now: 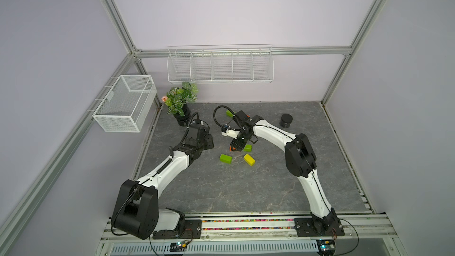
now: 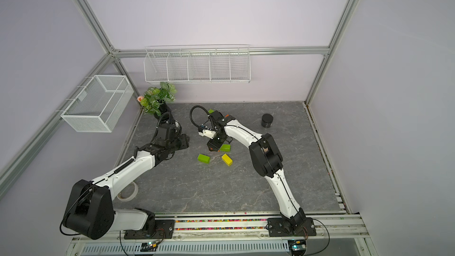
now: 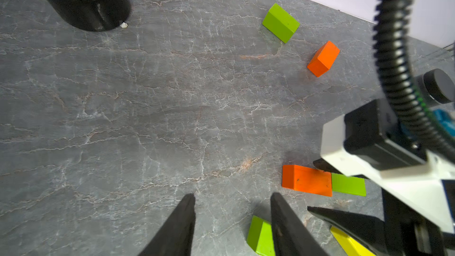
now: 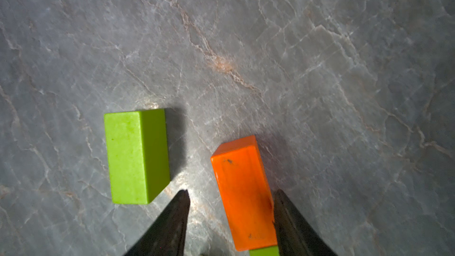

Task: Assemble a piece of candy with building blocks
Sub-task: Adjust the building block at the center of the board.

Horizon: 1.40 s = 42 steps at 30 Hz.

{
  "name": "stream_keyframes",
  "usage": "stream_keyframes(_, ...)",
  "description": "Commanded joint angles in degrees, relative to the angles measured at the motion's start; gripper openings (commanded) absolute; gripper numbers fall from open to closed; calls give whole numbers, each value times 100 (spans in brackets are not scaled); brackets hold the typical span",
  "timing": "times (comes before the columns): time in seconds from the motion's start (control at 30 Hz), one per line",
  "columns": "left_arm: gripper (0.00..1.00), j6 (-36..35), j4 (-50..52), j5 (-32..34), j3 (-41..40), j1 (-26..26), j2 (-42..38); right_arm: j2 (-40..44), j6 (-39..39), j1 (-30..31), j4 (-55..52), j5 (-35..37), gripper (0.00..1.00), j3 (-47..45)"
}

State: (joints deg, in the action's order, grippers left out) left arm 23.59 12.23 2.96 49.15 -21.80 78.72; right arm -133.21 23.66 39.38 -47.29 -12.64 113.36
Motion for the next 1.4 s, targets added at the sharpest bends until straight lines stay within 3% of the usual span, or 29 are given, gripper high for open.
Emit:
stream_keyframes(0.0, 52, 137, -97, -41, -81, 27, 102, -200, 97, 14, 18, 130, 58, 92)
stream_keyframes(0.67, 52, 159, -125, -184, -56, 31, 406, -285, 75, 22, 174, 272, 44, 73)
stream_keyframes(1.37, 51, 170, -125, -256, -47, 35, 658, -296, 296, 10, 331, 614, 37, -11)
